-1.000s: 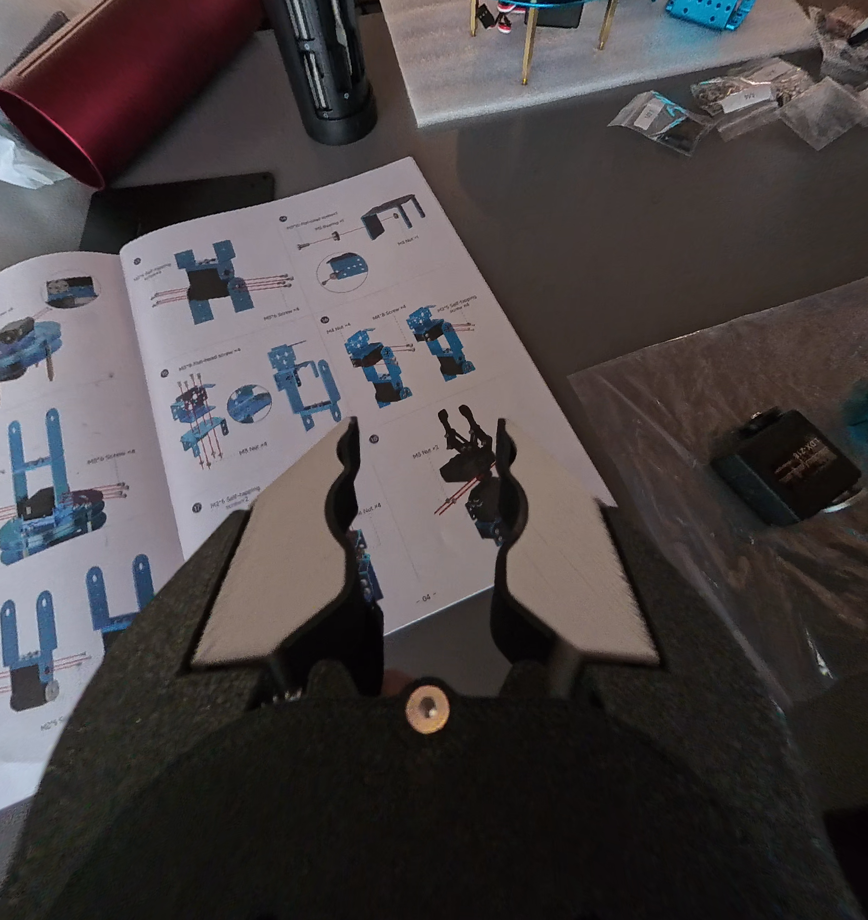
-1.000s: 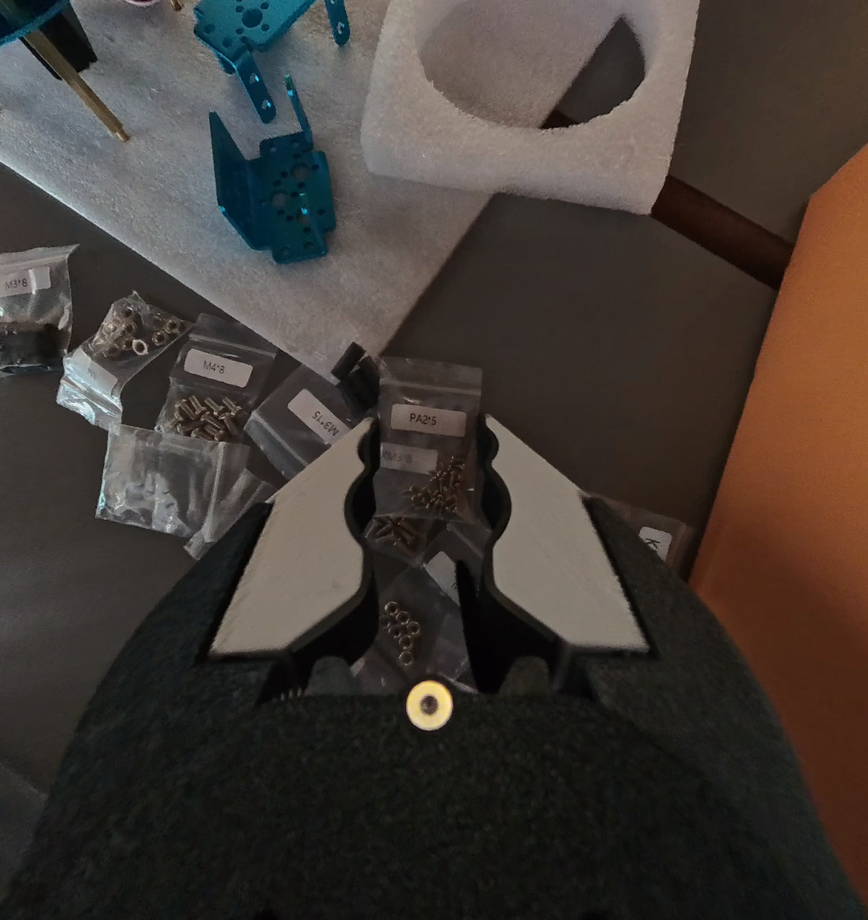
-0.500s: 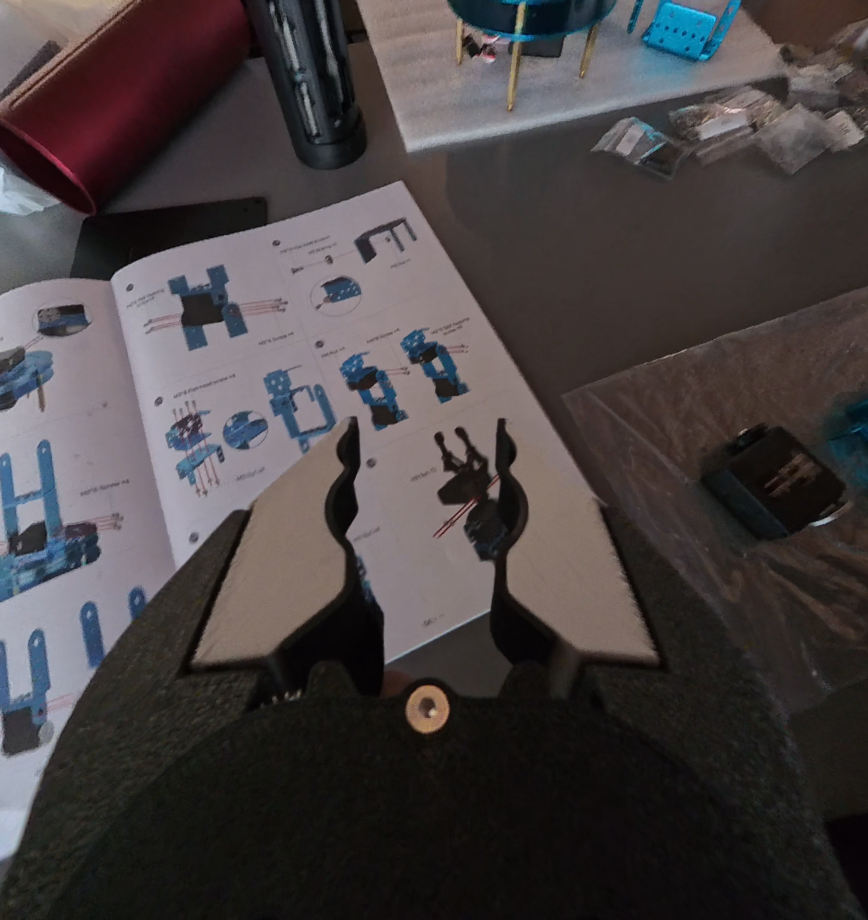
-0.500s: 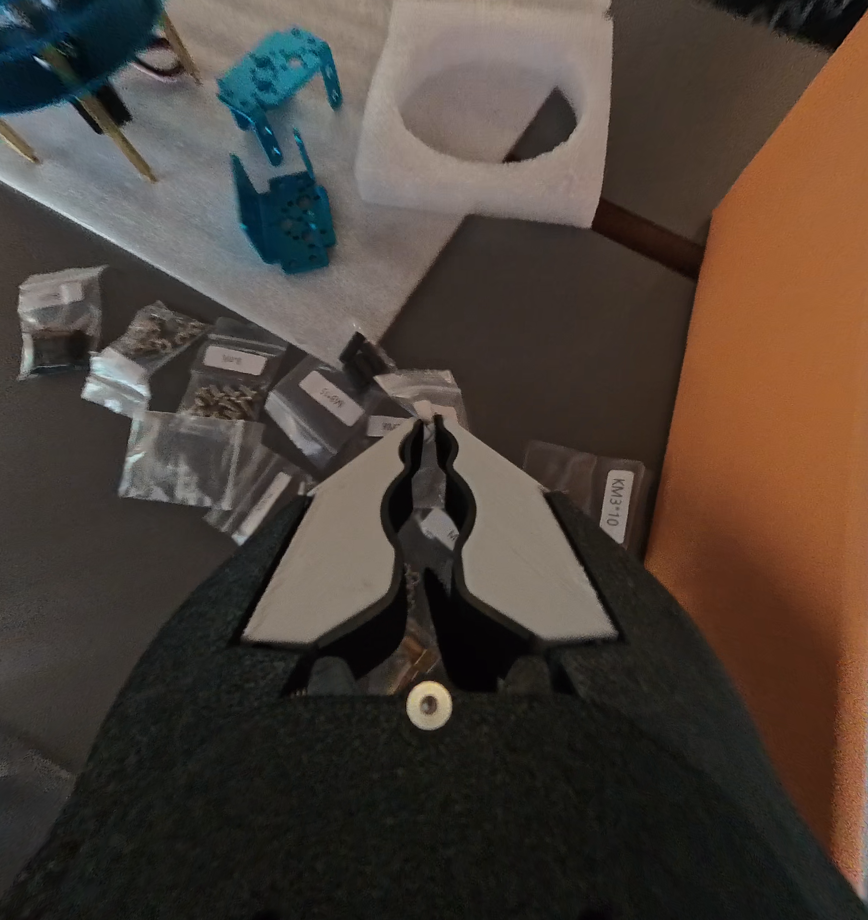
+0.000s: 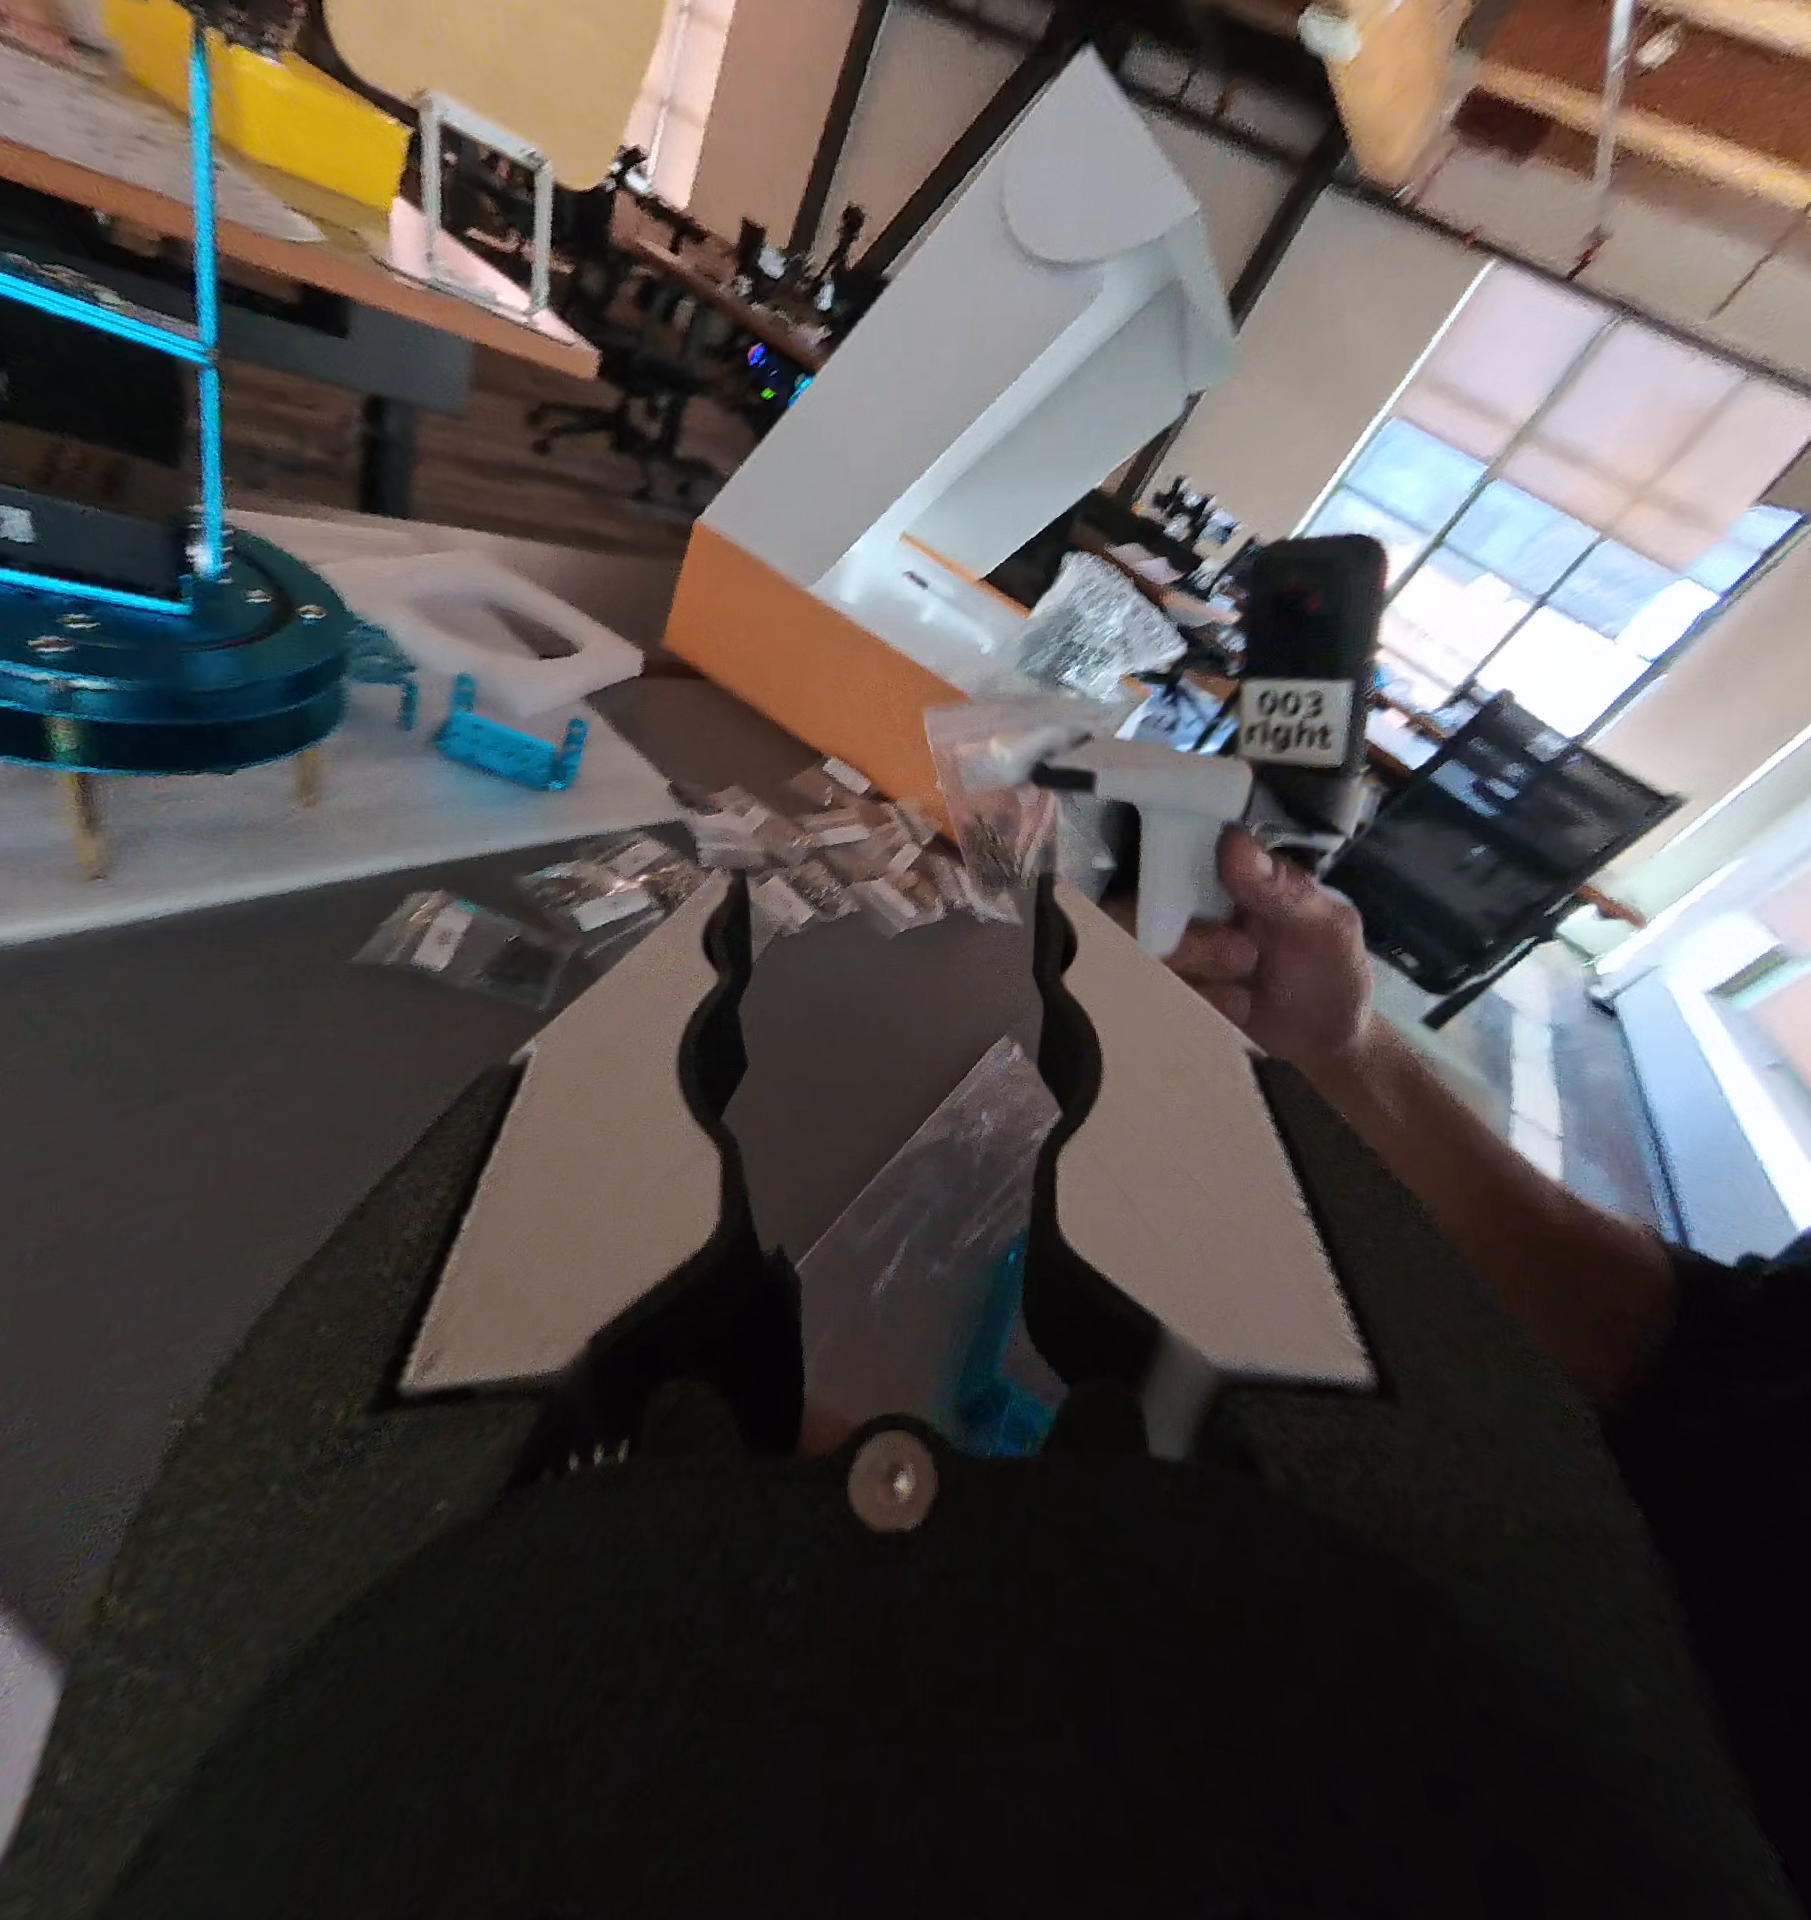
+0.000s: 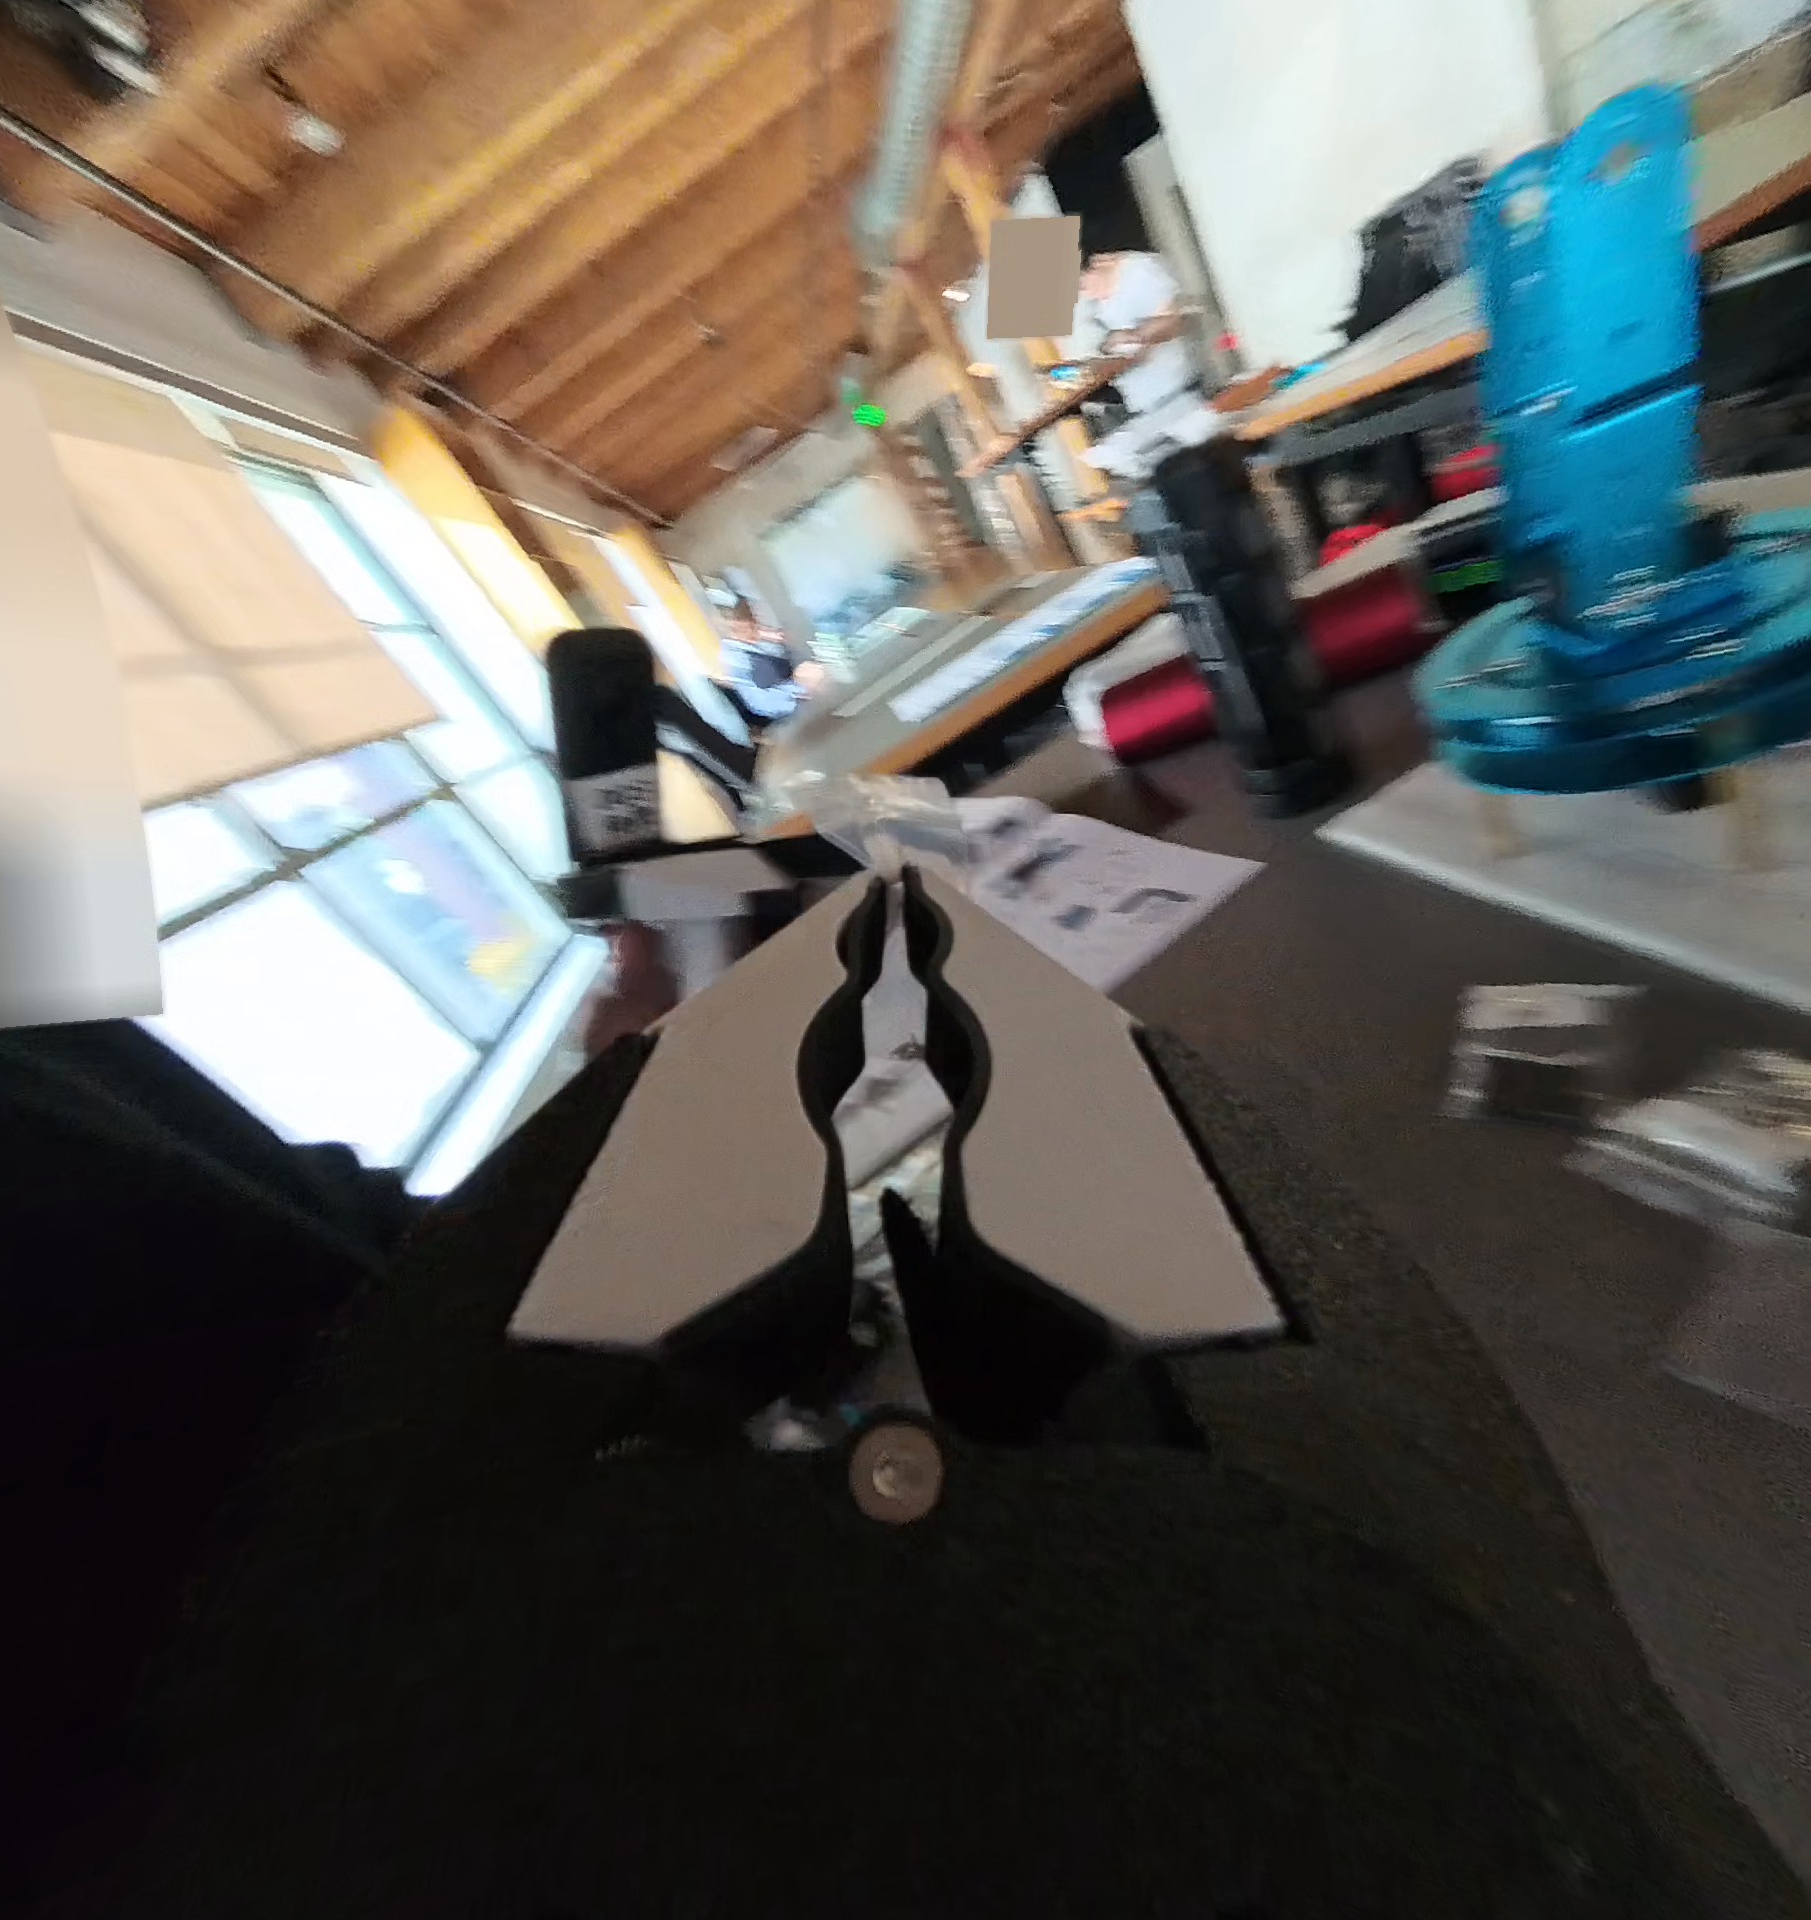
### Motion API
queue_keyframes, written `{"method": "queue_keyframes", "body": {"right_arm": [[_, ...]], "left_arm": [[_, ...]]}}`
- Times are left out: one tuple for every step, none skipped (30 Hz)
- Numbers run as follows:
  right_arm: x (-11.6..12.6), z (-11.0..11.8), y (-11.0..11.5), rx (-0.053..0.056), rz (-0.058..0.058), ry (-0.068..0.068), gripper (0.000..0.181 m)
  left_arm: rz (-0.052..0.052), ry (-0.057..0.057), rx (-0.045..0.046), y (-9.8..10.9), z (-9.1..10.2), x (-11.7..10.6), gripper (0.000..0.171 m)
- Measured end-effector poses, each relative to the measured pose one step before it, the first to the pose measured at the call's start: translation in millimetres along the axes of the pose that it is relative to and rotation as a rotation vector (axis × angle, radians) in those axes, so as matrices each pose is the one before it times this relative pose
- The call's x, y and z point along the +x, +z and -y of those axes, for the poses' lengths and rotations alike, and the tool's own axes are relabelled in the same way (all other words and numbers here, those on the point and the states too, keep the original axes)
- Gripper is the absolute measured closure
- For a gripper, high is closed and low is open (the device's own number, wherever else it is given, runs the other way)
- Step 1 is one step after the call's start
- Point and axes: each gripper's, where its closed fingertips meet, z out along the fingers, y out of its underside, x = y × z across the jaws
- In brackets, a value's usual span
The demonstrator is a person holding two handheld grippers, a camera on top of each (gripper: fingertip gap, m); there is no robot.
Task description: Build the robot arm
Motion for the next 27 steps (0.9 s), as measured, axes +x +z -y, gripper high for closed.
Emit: {"method": "queue_keyframes", "body": {"right_arm": [[-9.23, -0.67, 2.73, 0.0212, 0.0720, 0.0555, 0.179], [-8.06, -1.54, 2.51, 0.0162, 0.0734, 0.0704, 0.179], [-7.81, -4.01, 2.48, -0.0027, 0.0790, 0.0794, 0.179], [-6.43, -4.28, 2.03, -0.0077, 0.0673, 0.0688, 0.179], [-3.95, -1.56, 1.24, 0.0111, 0.0459, 0.0486, 0.179], [-2.35, -2.20, 0.87, 0.0049, 0.0310, 0.0332, 0.178], [-0.36, -3.67, 0.67, -0.0095, 0.0173, 0.0257, 0.179], [1.06, -3.43, 0.50, -0.0116, 0.0080, 0.0205, 0.178], [1.24, -2.88, 0.40, -0.0099, 0.0042, 0.0193, 0.178], [0.00, -2.46, 0.65, -0.0071, 0.0093, 0.0116, 0.178], [-1.78, -1.10, 0.47, 0.0013, 0.0180, 0.0090, 0.178], [-1.52, 0.39, -0.04, 0.0066, 0.0156, 0.0101, 0.179], [0.54, 0.54, -0.54, 0.0048, 0.0028, 0.0062, 0.178], [1.58, 1.05, -0.86, 0.0054, -0.0038, 0.0040, 0.178], [1.26, 0.88, -0.95, 0.0054, -0.0034, 0.0033, 0.178], [1.76, -0.24, -0.92, -0.0012, -0.0084, -0.0019, 0.178], [0.87, 0.02, -0.66, 0.0009, -0.0050, -0.0053, 0.178], [0.71, 0.48, -0.71, 0.0043, -0.0037, -0.0019, 0.179], [1.25, 0.41, -0.60, 0.0038, -0.0047, -0.0009, 0.179], [1.85, 0.01, -0.42, 0.0016, -0.0062, 0.0028, 0.179], [2.29, -1.19, -0.06, -0.0046, -0.0068, 0.0038, 0.179], [1.35, -2.37, 0.43, -0.0089, -0.0010, 0.0033, 0.179], [-0.92, -1.88, 0.65, -0.0042, 0.0116, 0.0059, 0.178], [-0.83, -1.61, 0.82, -0.0033, 0.0106, 0.0093, 0.179], [1.27, -2.19, 0.91, -0.0079, -0.0046, 0.0038, 0.178], [3.62, -3.05, 0.82, -0.0147, -0.0198, -0.0055, 0.178], [3.01, -3.02, 0.62, -0.0167, -0.0180, -0.0116, 0.178]], "left_arm": [[-0.0134, -0.0032, 0.00656, 5.35, -0.74, -1.25, 0.117], [-0.0068, 0.0054, -0.00173, 3.96, -1.92, -2.50, 0.117], [-0.0160, 0.0059, -0.00443, 2.27, -2.39, -1.06, 0.118], [-0.0365, -0.0002, -0.00111, 0.47, -1.88, 2.78, 0.121], [-0.0522, -0.0084, 0.00851, -0.87, -0.33, 6.21, 0.128], [-0.0514, -0.0145, 0.02004, -1.91, 1.55, 7.03, 0.131], [-0.0399, -0.0149, 0.02603, -2.38, 2.60, 5.83, 0.134], [-0.0276, -0.0114, 0.02300, -2.51, 2.32, 4.12, 0.135], [-0.0184, -0.0077, 0.01692, -2.11, 1.61, 2.58, 0.139], [-0.0178, -0.0044, 0.01036, -1.36, 0.78, 2.73, 0.144], [-0.0212, -0.0036, 0.00111, -0.71, 0.00, 3.53, 0.147], [-0.0250, -0.0027, -0.00435, -0.49, -0.20, 4.45, 0.149], [-0.0219, -0.0014, -0.00481, -0.59, 0.05, 3.61, 0.150], [-0.0049, -0.0023, -0.00387, -0.69, 0.04, 0.58, 0.150], [0.0059, -0.0014, -0.00236, -0.86, 0.05, -1.35, 0.150], [-0.0004, -0.0002, -0.00349, -0.88, -0.29, -0.25, 0.150], [-0.0075, 0.0000, -0.00412, -0.37, -0.60, 1.12, 0.150], [-0.0076, -0.0003, -0.00295, -0.10, -0.66, 1.27, 0.149], [-0.0100, -0.0006, -0.00337, 0.43, -0.94, 1.83, 0.147], [-0.0160, 0.0004, -0.00626, 0.65, -1.60, 3.11, 0.147], [-0.0150, 0.0024, -0.00826, 1.09, -2.16, 3.13, 0.146], [0.0010, 0.0049, -0.00861, 1.31, -2.58, 0.47, 0.146], [0.0172, 0.0099, -0.01092, 1.34, -2.93, -2.09, 0.145], [0.0115, 0.0144, -0.01479, 1.13, -3.36, -1.06, 0.145], [0.0007, 0.0147, -0.01313, 0.97, -2.86, 0.98, 0.145], [0.0049, 0.0117, -0.00572, 0.63, -1.83, 0.32, 0.150], [0.0083, 0.0110, -0.00462, 0.10, -1.53, -0.66, 0.161]]}}
